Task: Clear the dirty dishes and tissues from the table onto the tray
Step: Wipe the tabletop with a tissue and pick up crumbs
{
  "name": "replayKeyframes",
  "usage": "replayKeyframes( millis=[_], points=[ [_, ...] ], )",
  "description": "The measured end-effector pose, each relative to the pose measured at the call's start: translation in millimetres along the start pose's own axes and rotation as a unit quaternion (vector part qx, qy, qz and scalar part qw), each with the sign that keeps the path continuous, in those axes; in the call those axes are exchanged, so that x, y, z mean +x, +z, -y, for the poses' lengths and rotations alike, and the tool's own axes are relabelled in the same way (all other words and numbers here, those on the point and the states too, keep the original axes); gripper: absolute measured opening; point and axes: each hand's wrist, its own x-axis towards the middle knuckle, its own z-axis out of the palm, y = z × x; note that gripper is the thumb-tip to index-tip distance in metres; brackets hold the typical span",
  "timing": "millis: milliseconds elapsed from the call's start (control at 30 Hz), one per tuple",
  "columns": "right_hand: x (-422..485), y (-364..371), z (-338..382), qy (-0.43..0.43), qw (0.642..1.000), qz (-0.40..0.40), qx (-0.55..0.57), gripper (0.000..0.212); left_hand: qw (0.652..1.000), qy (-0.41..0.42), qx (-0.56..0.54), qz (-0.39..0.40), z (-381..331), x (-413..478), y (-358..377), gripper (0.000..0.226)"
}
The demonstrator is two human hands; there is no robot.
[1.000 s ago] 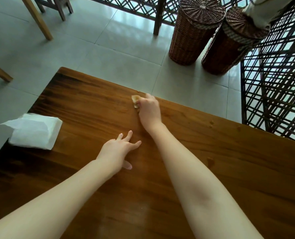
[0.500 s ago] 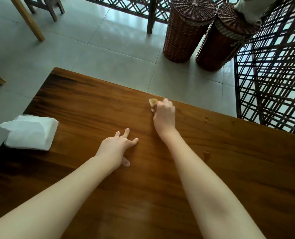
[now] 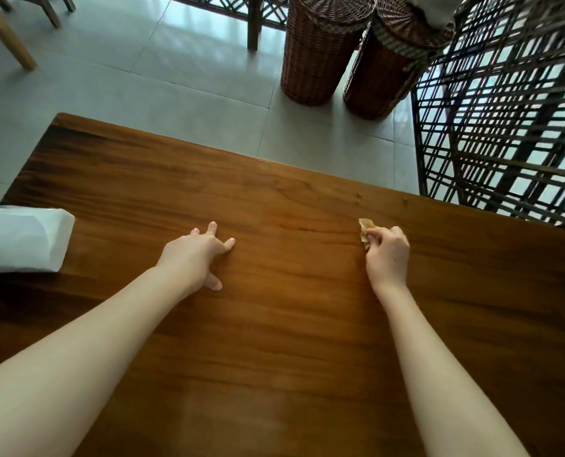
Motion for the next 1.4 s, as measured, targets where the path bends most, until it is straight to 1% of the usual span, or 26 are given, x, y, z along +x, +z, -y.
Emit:
replayKeyframes(
  millis=[67, 133, 333, 400, 467, 533, 667, 800, 867, 967, 1067, 1133, 1233, 1400],
  points=[
    [-12, -6, -9, 0.012, 1.000, 0.001, -0.009, 0.020, 1.000, 0.001, 0.006, 0.000, -3, -1, -2, 0.092],
    [-33, -7, -3, 0.001, 1.000, 0.006, -0.012, 0.019, 1.000, -0.002, 0.010, 0.003, -5, -4, -2, 0.092],
    [-117, -5, 23, -0.119, 0.991, 0.059, 0.019, 0.015, 1.000, -0.003, -0.009, 0.000, -5, -10, 3, 0.091],
    [-127, -7, 18, -0.149, 0.986, 0.076, 0.026, 0.014, 1.000, -0.007, -0.011, 0.008, -7, -11, 2, 0.091],
    [-117, -10, 9, -0.163, 0.983, 0.084, 0.010, 0.013, 1.000, -0.009, -0.010, 0.009, -9, -11, 2, 0.091],
    [-95, -12, -1, -0.142, 0.987, 0.069, -0.009, 0.014, 1.000, -0.012, -0.008, 0.010, -11, -13, 1, 0.090],
    [-44, -17, -24, -0.011, 1.000, 0.016, 0.014, 0.017, 1.000, -0.014, -0.006, 0.011, -12, -14, 1, 0.090],
    [-29, -3, -7, 0.039, 0.999, -0.027, 0.020, 0.019, 1.000, -0.021, 0.005, 0.016, -17, -17, 0, 0.089],
    [-34, 9, 15, 0.024, 0.998, -0.034, 0.036, 0.019, 0.999, -0.024, 0.007, 0.021, -19, -17, 0, 0.089],
    [-34, 26, 46, -0.052, 0.998, 0.006, 0.035, 0.022, 0.999, -0.033, 0.009, 0.035, -20, -15, -4, 0.089],
    [-19, 35, 60, -0.115, 0.992, 0.042, 0.015, 0.027, 0.999, -0.033, 0.019, 0.038, -23, -14, -7, 0.090],
    [2, 35, 58, -0.128, 0.990, 0.056, 0.004, 0.026, 0.998, -0.035, 0.028, 0.038, -25, -13, -7, 0.090],
    [36, 30, 48, -0.089, 0.995, 0.036, 0.024, 0.022, 0.998, -0.039, 0.024, 0.050, -25, -11, -9, 0.091],
    [78, 13, 6, 0.031, 0.998, -0.032, 0.046, 0.018, 0.999, -0.035, 0.008, 0.041, -20, -13, -5, 0.090]
  ],
)
